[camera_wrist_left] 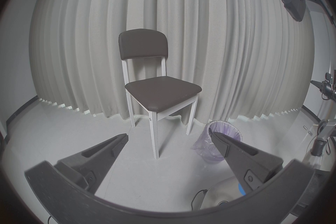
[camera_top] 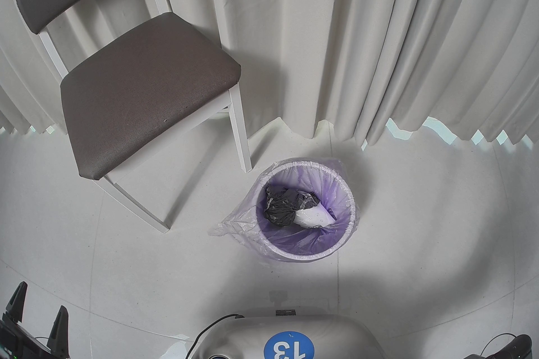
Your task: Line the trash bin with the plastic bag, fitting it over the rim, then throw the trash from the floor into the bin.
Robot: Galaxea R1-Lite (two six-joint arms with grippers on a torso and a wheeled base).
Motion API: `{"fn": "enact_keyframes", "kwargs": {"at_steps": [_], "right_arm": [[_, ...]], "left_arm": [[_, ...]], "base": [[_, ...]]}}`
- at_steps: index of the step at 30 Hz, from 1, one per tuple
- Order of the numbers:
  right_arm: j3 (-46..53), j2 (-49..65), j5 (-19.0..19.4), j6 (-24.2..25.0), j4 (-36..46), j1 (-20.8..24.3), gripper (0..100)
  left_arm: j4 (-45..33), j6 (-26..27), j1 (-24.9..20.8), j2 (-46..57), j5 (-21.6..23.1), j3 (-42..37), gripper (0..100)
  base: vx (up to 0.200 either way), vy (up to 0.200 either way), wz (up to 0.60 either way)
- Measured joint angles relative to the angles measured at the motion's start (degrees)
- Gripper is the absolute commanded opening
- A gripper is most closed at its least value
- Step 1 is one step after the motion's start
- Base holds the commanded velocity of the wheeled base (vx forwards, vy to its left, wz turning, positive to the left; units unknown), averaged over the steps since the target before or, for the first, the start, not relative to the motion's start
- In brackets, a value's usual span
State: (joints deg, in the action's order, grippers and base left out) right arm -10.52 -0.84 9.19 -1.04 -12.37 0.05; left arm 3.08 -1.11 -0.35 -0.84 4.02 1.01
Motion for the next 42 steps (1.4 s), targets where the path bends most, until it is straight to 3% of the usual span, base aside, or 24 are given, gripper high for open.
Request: {"fn": "enact_keyframes", "kwargs": {"at_steps": [8, 18, 28, 42], "right_arm": [[0.8, 0.0, 0.0, -0.4, 0.0, 0.0, 100], [2.8, 0.0, 0.7, -3.3, 0.6, 0.0, 100], [8.7, 0.0, 0.2, -3.1, 1.4, 0.0, 100], [9.6, -0.1, 0.0, -3.4, 7.5, 0.0, 100]], "left_arm": [[-3.8, 5.4, 0.0, 0.0, 0.2, 0.0, 100], [-3.2, 3.0, 0.1, 0.0, -0.8, 0.0, 100], [-3.2, 2.6, 0.1, 0.0, -1.5, 0.0, 100], [-3.2, 2.7, 0.1, -0.1, -1.6, 0.0, 100]], "base": [[0.0, 0.0, 0.0], [0.0, 0.0, 0.0], [0.0, 0.0, 0.0], [0.0, 0.0, 0.0]]}}
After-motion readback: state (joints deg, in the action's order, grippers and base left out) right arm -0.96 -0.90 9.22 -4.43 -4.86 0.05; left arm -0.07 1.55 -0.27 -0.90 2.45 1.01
